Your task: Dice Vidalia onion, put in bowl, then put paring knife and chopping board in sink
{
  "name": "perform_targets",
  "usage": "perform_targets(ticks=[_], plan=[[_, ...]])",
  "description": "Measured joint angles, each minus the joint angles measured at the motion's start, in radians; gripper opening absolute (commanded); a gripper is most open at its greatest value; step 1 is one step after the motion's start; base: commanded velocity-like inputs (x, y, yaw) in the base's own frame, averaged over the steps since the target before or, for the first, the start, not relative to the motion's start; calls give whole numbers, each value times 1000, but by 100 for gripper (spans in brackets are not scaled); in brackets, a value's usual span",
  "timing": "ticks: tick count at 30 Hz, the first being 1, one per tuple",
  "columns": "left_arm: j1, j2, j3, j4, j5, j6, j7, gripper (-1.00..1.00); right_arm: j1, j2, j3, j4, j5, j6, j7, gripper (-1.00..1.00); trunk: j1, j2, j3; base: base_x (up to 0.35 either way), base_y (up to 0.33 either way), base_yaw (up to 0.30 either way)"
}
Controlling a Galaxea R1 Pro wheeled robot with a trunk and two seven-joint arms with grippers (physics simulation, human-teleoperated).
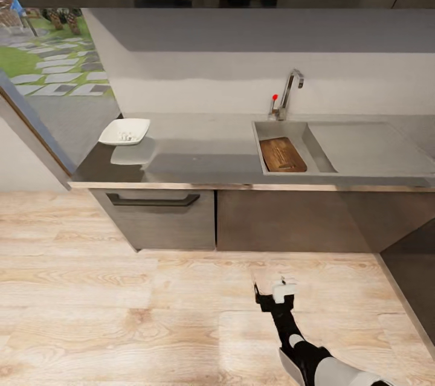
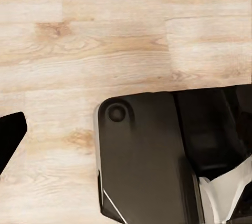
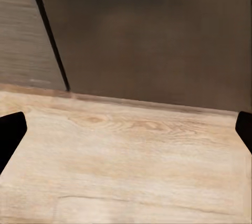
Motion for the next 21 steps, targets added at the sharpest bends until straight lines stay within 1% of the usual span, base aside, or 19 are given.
perform_targets(ticks=[2,3,4,5,6,7,8,9,10,11,13,16,18,21], plan=[[0,0,1,-55,1,62,46,100,46,10,1,53,0,-138,20,100,0,0,0,0,0,0],[0,0,2,-91,1,102,73,100,74,12,1,66,0,-193,25,100,0,0,0,0,0,0],[0,-1,2,-152,2,172,110,100,107,13,1,77,-3,-260,32,100,0,0,0,0,0,0],[0,-1,3,-198,1,228,129,100,131,13,0,82,-5,-302,35,100,0,0,0,0,0,0],[0,-2,3,-270,1,319,146,100,162,12,0,86,-5,-361,35,100,0,0,0,0,0,0],[0,-4,3,-321,1,384,153,100,183,11,0,87,-5,-401,34,100,0,0,0,0,0,0],[0,-6,2,-413,2,507,161,100,219,11,-1,89,-7,-404,22,100,0,0,0,0,0,0],[-1,-8,2,-462,1,568,163,100,239,11,-2,90,-7,-404,8,100,0,0,0,0,0,0],[-2,-13,1,-524,1,646,164,100,261,11,-2,90,-6,-404,-16,100,0,0,0,0,0,0],[-3,-19,1,-566,1,690,165,100,275,11,-2,90,-3,-404,-32,100,0,0,0,0,0,0],[-4,-39,-1,-657,1,765,167,100,307,11,-2,90,-1,-404,-56,100,0,0,0,0,0,0],[-5,-51,-1,-721,2,804,169,100,356,12,-1,89,-2,-404,-65,100,0,0,0,0,0,0],[-5,-53,-1,-718,2,811,169,100,370,13,-1,89,-3,-404,-68,100,0,0,0,0,0,0],[-6,-51,-1,-644,2,791,168,100,377,15,-1,89,-18,-404,-76,100,0,0,0,0,0,0]])
